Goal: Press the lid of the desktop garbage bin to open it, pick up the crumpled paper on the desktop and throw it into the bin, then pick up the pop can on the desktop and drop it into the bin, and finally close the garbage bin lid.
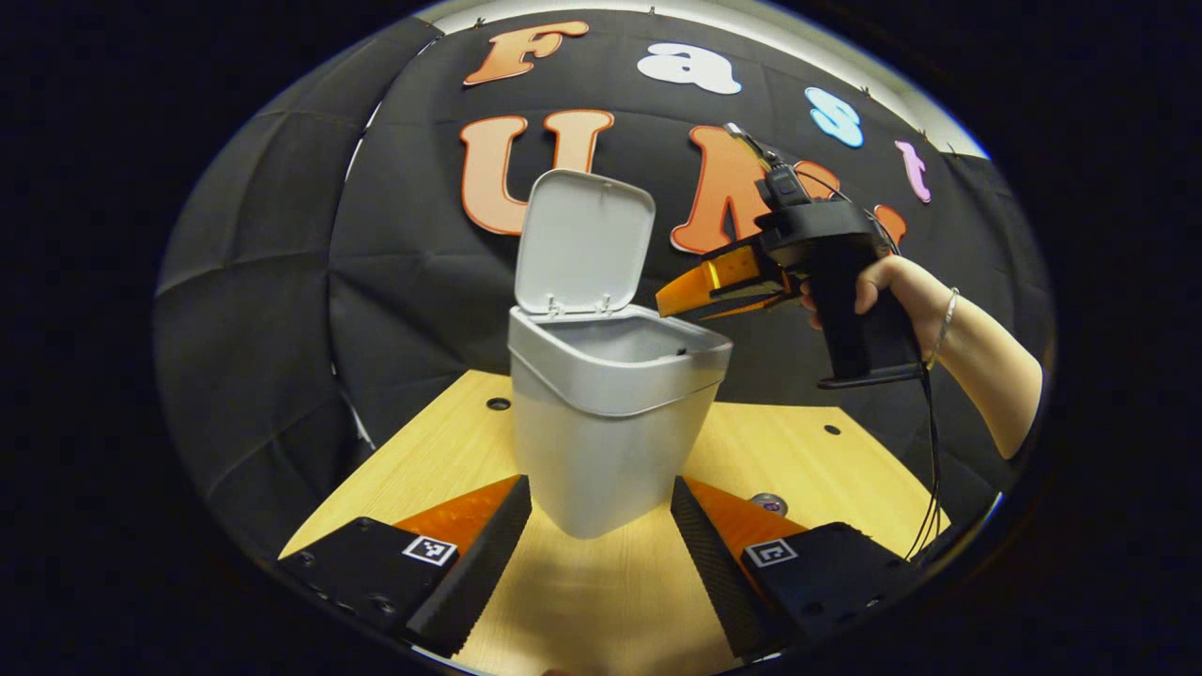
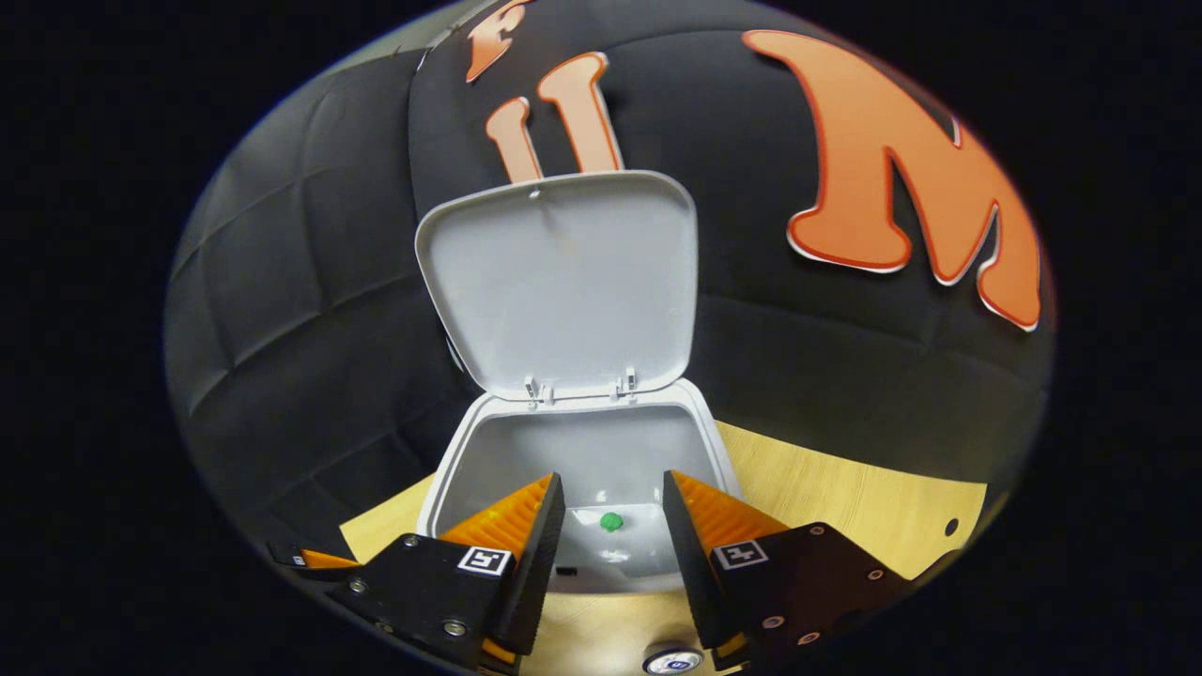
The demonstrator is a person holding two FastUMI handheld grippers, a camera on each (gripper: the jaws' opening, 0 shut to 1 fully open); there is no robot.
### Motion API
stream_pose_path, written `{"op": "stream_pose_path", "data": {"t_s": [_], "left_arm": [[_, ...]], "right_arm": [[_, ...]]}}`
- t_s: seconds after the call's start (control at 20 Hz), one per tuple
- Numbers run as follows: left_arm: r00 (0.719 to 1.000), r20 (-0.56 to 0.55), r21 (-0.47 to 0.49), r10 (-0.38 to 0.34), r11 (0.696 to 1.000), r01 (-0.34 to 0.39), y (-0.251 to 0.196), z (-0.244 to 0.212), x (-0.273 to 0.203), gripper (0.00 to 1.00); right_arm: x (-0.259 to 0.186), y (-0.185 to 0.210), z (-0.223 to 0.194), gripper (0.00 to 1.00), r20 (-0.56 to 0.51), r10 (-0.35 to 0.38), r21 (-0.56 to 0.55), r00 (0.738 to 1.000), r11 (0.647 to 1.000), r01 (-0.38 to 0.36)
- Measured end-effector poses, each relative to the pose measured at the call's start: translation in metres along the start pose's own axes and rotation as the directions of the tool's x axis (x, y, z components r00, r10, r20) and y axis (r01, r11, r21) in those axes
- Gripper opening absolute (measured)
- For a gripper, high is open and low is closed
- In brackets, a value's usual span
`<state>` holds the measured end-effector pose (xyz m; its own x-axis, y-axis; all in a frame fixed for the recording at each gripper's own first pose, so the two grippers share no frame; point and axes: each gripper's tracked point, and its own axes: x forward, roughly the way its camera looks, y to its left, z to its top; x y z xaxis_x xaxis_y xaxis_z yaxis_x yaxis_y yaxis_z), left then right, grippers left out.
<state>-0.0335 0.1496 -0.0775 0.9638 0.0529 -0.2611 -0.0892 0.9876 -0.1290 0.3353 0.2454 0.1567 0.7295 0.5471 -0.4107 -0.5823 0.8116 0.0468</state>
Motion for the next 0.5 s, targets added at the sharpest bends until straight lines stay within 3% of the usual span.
{"op": "stream_pose_path", "data": {"t_s": [0.1,0.25,0.35,0.5], "left_arm": [[0.999,-0.025,0.020,-0.024,0.999,0.024,-0.019,-0.010,0.009,0.95],[0.997,-0.044,0.075,-0.059,0.995,0.062,-0.050,-0.024,0.020,0.95],[0.995,-0.049,0.102,-0.082,0.991,0.086,-0.072,-0.034,0.027,0.95],[0.989,-0.074,0.104,-0.126,0.986,0.133,-0.108,-0.053,0.035,0.95]], "right_arm": [[-0.036,-0.023,0.003,0.64,0.061,-0.025,0.062,0.998,0.998,0.021],[-0.092,-0.081,-0.015,0.76,0.134,-0.149,0.127,0.980,0.983,0.132],[-0.131,-0.121,-0.038,0.87,0.169,-0.269,0.166,0.948,0.956,0.241],[-0.189,-0.167,-0.071,0.95,0.231,-0.441,0.217,0.867,0.892,0.396]]}}
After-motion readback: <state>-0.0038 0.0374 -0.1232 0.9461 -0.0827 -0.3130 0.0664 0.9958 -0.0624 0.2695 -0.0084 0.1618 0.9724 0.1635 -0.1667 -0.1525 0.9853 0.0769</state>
